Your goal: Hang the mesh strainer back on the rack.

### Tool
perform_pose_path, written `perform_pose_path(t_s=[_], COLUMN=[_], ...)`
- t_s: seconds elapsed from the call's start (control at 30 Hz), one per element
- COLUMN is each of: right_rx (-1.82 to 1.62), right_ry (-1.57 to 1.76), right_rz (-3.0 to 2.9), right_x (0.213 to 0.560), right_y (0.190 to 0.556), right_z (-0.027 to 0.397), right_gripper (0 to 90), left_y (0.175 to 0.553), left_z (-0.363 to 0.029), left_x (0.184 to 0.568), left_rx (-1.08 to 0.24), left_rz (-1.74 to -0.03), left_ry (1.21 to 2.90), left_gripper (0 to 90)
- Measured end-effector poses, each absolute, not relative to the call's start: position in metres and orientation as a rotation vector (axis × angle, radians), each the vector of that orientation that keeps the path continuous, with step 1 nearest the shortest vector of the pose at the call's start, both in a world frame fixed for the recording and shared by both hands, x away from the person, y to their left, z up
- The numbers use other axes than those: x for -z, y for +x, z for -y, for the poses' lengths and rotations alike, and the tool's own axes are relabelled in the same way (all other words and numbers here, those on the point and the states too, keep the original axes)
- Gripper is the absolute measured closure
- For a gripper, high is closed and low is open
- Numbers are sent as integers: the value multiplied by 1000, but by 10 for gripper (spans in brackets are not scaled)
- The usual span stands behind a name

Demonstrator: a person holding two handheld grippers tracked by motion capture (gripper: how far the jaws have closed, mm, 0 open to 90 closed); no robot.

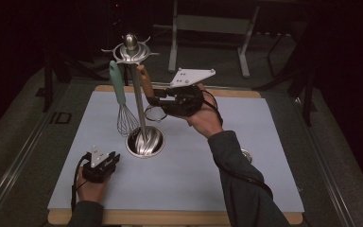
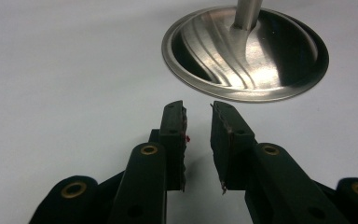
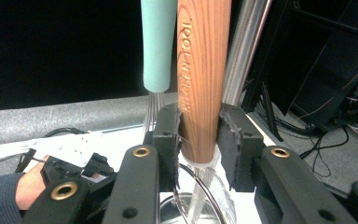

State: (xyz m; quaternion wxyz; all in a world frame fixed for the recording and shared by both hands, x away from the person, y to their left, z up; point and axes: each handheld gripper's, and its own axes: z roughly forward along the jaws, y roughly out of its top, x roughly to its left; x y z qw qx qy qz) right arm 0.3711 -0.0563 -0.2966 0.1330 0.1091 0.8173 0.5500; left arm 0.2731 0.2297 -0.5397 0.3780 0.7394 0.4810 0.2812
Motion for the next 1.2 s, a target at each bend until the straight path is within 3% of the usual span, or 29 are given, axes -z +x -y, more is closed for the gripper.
perform_pose_path(t_s=[0.53,1.2], right_rx=[-1597,-1444], right_ry=[293,316], right_rz=[-2391,-2524], right_x=[296,312], right_y=[368,371], right_z=[62,86], right_gripper=[641,720], left_y=[273,273], left_z=[-230,-230], left_x=[540,540], left_rx=[-721,-721], left_rz=[-1229,-1235], left_ry=[1889,1883], left_gripper=[753,753])
